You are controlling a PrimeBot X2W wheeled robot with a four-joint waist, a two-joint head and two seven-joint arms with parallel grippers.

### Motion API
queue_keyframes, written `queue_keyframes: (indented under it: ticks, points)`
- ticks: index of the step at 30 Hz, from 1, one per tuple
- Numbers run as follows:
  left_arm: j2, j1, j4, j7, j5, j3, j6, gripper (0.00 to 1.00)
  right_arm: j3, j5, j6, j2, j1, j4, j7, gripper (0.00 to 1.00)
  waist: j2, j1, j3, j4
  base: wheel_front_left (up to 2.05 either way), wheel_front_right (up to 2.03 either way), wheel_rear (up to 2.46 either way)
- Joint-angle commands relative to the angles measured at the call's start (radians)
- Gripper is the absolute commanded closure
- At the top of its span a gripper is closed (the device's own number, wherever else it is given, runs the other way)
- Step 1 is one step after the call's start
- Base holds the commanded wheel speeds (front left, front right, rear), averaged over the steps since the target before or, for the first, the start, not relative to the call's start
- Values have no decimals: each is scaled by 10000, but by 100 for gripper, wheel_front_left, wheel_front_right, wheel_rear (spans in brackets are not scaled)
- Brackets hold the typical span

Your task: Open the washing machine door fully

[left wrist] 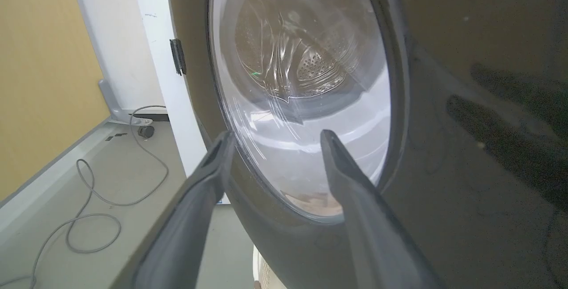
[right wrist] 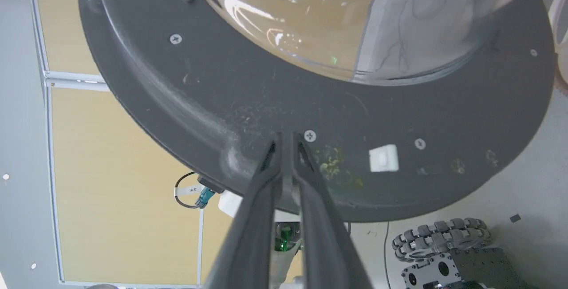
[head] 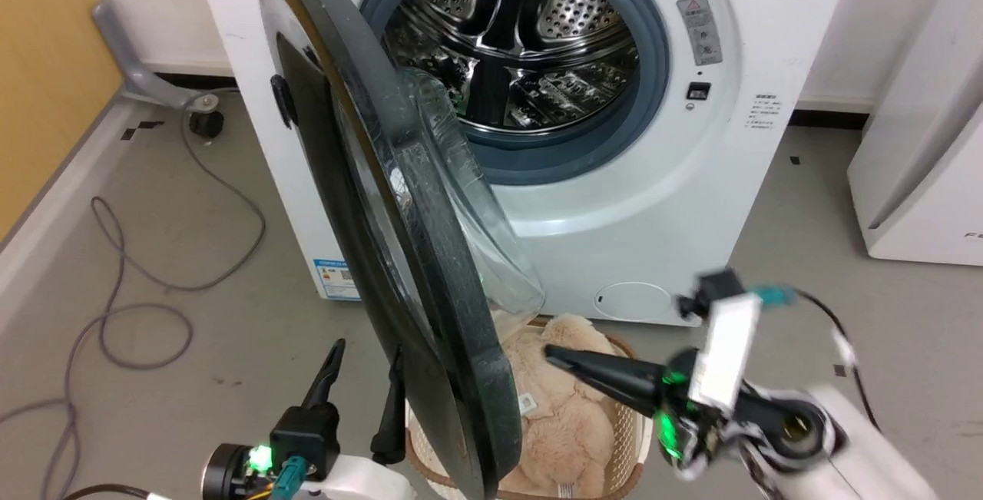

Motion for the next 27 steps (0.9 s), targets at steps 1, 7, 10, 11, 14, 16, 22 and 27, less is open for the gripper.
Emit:
queue_keyframes:
  ticks: [1,7,10,11,14,16,22,27]
  points:
    - [22,149,34,-51,-24,70,-20,0,-340,5,10,-155,662,-344,-602,4,0,0,-56,-101,0,0,0]
    - [-6,192,141,-51,-134,191,-91,0,-1825,-319,10,-359,2750,-1307,-3244,0,0,0,-98,-291,0,0,0]
    - [-17,200,198,-51,-154,287,-83,0,-2455,-771,10,-410,3650,-1549,-4663,0,0,0,-92,-367,0,0,0]
    - [-19,208,222,-51,-161,329,-75,0,-2651,-941,10,-395,3907,-1522,-5185,0,0,0,-95,-394,0,0,0]
    - [-23,245,276,-51,-166,455,-62,0,-2992,-1844,10,-445,4407,-952,-6877,0,0,0,-123,-485,0,0,0]
    - [-23,265,304,-51,-171,553,-53,0,-3146,-2558,10,-421,4498,-533,-8014,0,0,0,-136,-553,0,0,0]
    - [-17,327,340,-51,-161,797,-14,0,-3580,-4533,10,-459,4420,360,-9683,0,0,0,-192,-743,0,0,0]
    - [-15,501,249,-51,-237,1094,15,0,-5494,-8378,10,-287,4150,307,-9853,0,0,0,-233,-1056,0,0,0]
